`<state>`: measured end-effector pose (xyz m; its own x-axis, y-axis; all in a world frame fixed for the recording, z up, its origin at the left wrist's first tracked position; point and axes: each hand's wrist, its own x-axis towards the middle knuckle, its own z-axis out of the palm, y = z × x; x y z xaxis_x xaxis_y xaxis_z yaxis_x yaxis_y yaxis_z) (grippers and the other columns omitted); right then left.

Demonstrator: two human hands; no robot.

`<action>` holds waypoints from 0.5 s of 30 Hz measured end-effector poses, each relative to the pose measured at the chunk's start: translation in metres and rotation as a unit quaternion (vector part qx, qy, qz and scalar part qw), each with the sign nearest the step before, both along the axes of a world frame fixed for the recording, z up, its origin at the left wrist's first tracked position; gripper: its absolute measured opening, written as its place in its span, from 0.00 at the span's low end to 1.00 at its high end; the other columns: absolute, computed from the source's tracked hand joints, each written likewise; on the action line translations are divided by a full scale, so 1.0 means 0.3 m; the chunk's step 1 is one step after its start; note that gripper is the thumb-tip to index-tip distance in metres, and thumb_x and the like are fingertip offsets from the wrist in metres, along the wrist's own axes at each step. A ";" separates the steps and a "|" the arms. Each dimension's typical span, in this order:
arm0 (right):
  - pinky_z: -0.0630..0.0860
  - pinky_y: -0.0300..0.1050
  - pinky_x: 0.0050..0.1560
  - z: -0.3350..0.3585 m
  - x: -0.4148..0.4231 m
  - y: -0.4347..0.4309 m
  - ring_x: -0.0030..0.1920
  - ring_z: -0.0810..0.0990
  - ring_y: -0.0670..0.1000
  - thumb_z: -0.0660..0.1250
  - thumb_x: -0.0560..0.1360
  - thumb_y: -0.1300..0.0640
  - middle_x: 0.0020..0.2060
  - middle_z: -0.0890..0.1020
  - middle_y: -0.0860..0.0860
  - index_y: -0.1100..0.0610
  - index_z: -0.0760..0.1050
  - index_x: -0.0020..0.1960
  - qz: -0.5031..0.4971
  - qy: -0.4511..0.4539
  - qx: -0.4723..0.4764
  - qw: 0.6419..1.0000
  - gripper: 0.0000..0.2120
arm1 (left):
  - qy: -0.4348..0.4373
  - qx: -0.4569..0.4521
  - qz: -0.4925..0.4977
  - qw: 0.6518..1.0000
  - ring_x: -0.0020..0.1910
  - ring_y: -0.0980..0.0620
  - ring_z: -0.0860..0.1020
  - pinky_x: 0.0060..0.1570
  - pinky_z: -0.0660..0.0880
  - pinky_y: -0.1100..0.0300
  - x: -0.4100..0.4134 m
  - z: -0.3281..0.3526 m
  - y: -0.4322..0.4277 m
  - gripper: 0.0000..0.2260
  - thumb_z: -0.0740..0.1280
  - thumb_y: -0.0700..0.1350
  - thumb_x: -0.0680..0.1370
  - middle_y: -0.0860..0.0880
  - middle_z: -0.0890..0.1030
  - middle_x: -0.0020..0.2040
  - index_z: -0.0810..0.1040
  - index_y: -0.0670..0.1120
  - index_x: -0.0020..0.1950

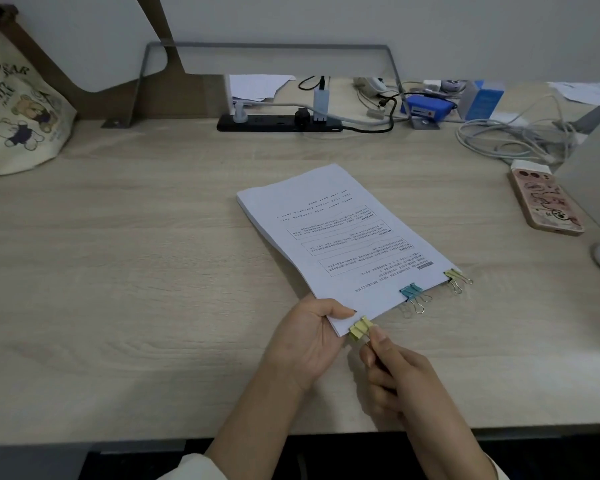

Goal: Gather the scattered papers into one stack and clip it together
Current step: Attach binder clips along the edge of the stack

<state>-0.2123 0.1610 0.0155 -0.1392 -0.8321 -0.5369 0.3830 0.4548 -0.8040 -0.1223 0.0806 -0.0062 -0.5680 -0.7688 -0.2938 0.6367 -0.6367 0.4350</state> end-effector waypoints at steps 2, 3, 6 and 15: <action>0.53 0.29 0.18 -0.001 0.010 -0.001 0.15 0.55 0.42 0.55 0.79 0.54 0.17 0.59 0.45 0.61 0.65 0.33 -0.017 -0.010 -0.006 1.000 0.18 | -0.038 -0.024 -0.013 0.999 0.50 0.48 0.82 0.47 0.80 0.56 -0.001 -0.002 0.004 0.24 0.54 0.25 0.70 0.42 0.81 0.57 0.75 0.39 0.62; 0.53 0.29 0.18 -0.002 0.017 -0.003 0.16 0.54 0.42 0.55 0.79 0.54 0.17 0.59 0.46 0.61 0.65 0.33 -0.025 -0.013 -0.011 1.000 0.18 | -0.063 -0.038 -0.021 0.997 0.47 0.49 0.81 0.44 0.78 0.58 -0.002 0.000 0.006 0.22 0.55 0.26 0.70 0.43 0.82 0.54 0.76 0.39 0.59; 0.53 0.31 0.19 -0.015 0.036 -0.007 0.17 0.54 0.43 0.56 0.79 0.54 0.19 0.58 0.47 0.61 0.65 0.33 -0.032 -0.005 -0.023 0.999 0.18 | -0.108 -0.054 -0.037 0.992 0.34 0.53 0.79 0.34 0.74 0.62 -0.004 0.008 0.014 0.14 0.55 0.28 0.72 0.48 0.83 0.38 0.76 0.39 0.47; 0.56 0.33 0.20 -0.048 0.051 -0.012 0.18 0.55 0.46 0.56 0.78 0.50 0.22 0.57 0.51 0.60 0.67 0.33 -0.038 -0.002 -0.031 0.999 0.19 | -0.155 -0.033 -0.047 0.986 0.20 0.52 0.70 0.20 0.63 0.62 -0.004 0.014 0.022 0.07 0.55 0.30 0.73 0.49 0.78 0.27 0.71 0.39 0.42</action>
<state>-0.1970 0.1575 0.0011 -0.2015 -0.8510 -0.4850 0.4177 0.3733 -0.8284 -0.1234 0.0871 -0.0019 -0.5283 -0.7405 -0.4154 0.4068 -0.6502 0.6417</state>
